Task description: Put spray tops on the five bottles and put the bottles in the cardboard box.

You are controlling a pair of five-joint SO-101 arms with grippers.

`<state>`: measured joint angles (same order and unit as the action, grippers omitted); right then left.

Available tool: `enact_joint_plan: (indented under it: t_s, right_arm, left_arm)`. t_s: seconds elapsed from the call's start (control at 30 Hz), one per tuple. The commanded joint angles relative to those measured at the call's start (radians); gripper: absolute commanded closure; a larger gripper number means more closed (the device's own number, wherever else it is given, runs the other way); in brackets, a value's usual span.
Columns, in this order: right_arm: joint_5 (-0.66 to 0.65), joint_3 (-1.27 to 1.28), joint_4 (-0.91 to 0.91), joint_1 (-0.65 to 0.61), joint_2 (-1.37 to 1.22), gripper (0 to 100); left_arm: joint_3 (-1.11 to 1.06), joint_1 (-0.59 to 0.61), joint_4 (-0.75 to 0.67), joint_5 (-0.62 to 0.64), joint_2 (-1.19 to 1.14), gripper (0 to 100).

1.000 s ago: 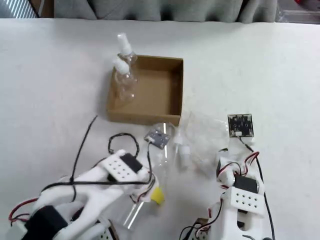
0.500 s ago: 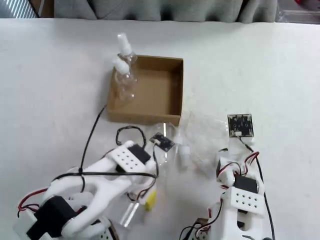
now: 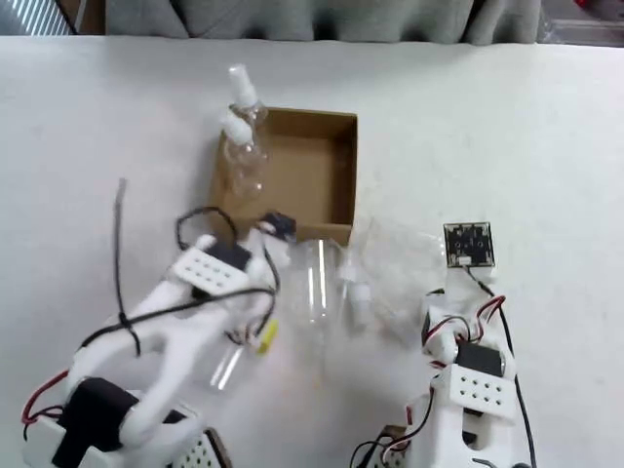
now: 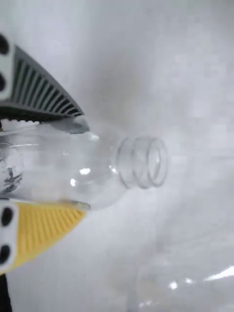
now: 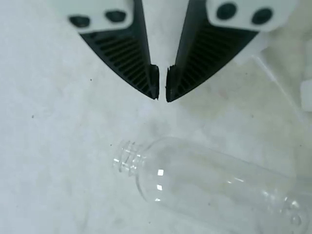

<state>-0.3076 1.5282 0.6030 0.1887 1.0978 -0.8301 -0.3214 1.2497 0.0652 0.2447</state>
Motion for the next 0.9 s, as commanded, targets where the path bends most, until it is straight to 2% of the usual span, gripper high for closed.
enact_joint_plan:
  t_s: [0.0, 0.2, 0.5, 0.57, 0.73, 0.87]
  right_arm:
    - [-0.011, -0.008, -0.021, -0.001, 0.016, 98.3]
    - [-0.011, -0.008, -0.021, -0.001, 0.016, 98.3]
    - [-0.011, -0.008, -0.021, -0.001, 0.016, 98.3]
    - [-0.011, -0.008, -0.021, -0.001, 0.016, 98.3]
    - [-0.011, -0.008, -0.021, -0.001, 0.016, 98.3]
    - [-0.011, -0.006, -0.021, -0.001, 0.016, 98.3]
  left_arm:
    - [0.089, 0.147, -0.011, -0.012, -0.001, 98]
    - [0.084, 0.291, -0.071, -0.012, -0.010, 98]
    - [-0.087, 0.298, -0.367, -0.020, -0.004, 97]
    - [-0.097, 0.303, -0.381, -0.020, -0.004, 93]
    - [-0.091, 0.315, -0.341, -0.012, -0.002, 72]
    - [-0.048, 0.361, -0.330, -0.017, -0.002, 68]
